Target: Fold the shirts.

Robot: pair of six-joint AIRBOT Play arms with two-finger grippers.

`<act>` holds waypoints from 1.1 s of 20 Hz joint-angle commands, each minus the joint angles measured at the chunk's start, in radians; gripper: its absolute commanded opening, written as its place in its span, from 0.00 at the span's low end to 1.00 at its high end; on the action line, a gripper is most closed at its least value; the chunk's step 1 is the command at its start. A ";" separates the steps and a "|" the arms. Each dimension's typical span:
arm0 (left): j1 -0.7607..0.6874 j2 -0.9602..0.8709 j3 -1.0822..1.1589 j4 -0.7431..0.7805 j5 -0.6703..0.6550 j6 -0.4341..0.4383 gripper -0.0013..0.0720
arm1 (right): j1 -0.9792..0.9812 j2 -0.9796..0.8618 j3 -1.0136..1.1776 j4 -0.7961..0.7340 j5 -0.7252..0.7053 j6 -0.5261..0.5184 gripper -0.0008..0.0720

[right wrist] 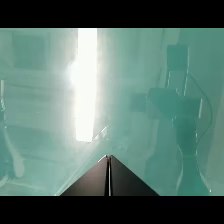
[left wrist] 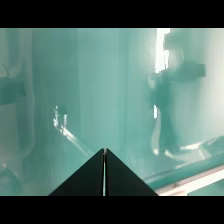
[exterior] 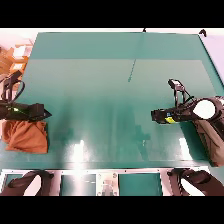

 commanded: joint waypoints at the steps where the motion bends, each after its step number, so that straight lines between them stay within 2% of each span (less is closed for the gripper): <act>1: 0.000 0.001 0.003 -0.050 0.053 -0.016 0.05 | 0.001 0.000 0.000 0.000 -0.001 0.000 0.04; 3: 0.000 0.000 0.033 0.003 0.077 0.020 0.05 | 0.001 0.000 0.000 -0.001 -0.033 0.000 0.04; 4: 0.008 0.001 0.066 0.112 0.117 -0.001 0.16 | 0.001 0.000 0.000 0.000 -0.042 0.000 0.04; 5: 0.023 0.000 0.100 0.237 0.159 -0.078 0.61 | 0.001 0.000 0.000 0.000 -0.042 0.000 0.04; 6: 0.050 0.000 0.132 0.379 0.208 -0.182 1.00 | 0.001 0.000 0.000 0.000 -0.052 0.000 0.04; 7: 0.089 -0.005 0.151 0.489 0.238 -0.216 1.00 | 0.001 0.000 0.000 0.000 -0.060 0.000 0.04; 8: 0.135 -0.019 0.153 0.558 0.248 -0.215 1.00 | 0.001 -0.001 0.000 0.000 -0.068 0.000 0.04; 9: 0.187 -0.056 0.145 0.582 0.244 -0.215 1.00 | 0.001 -0.002 0.000 0.000 -0.073 0.000 0.17; 10: 0.230 -0.098 0.125 0.582 0.243 -0.215 1.00 | 0.001 -0.005 0.000 0.000 -0.076 0.000 0.38; 11: 0.264 -0.147 0.100 0.583 0.244 -0.203 1.00 | 0.001 -0.006 0.000 0.000 -0.077 0.000 0.54; 12: 0.285 -0.199 0.074 0.597 0.252 -0.183 1.00 | 0.001 -0.007 0.000 0.000 -0.078 0.000 0.57; 16: 0.298 -0.390 -0.011 0.636 0.381 -0.178 1.00 | 0.001 -0.007 0.000 0.000 -0.078 0.000 0.57; 19: 0.298 -0.521 -0.014 0.637 0.400 -0.178 1.00 | 0.001 -0.007 0.000 0.000 -0.078 0.000 0.57; 20: 0.298 -0.546 -0.014 0.637 0.391 -0.179 0.91 | 0.001 -0.007 0.000 0.000 -0.078 0.000 0.57; 22: 0.298 -0.556 -0.014 0.636 0.357 -0.157 0.12 | 0.001 -0.007 0.000 0.000 -0.078 0.000 0.57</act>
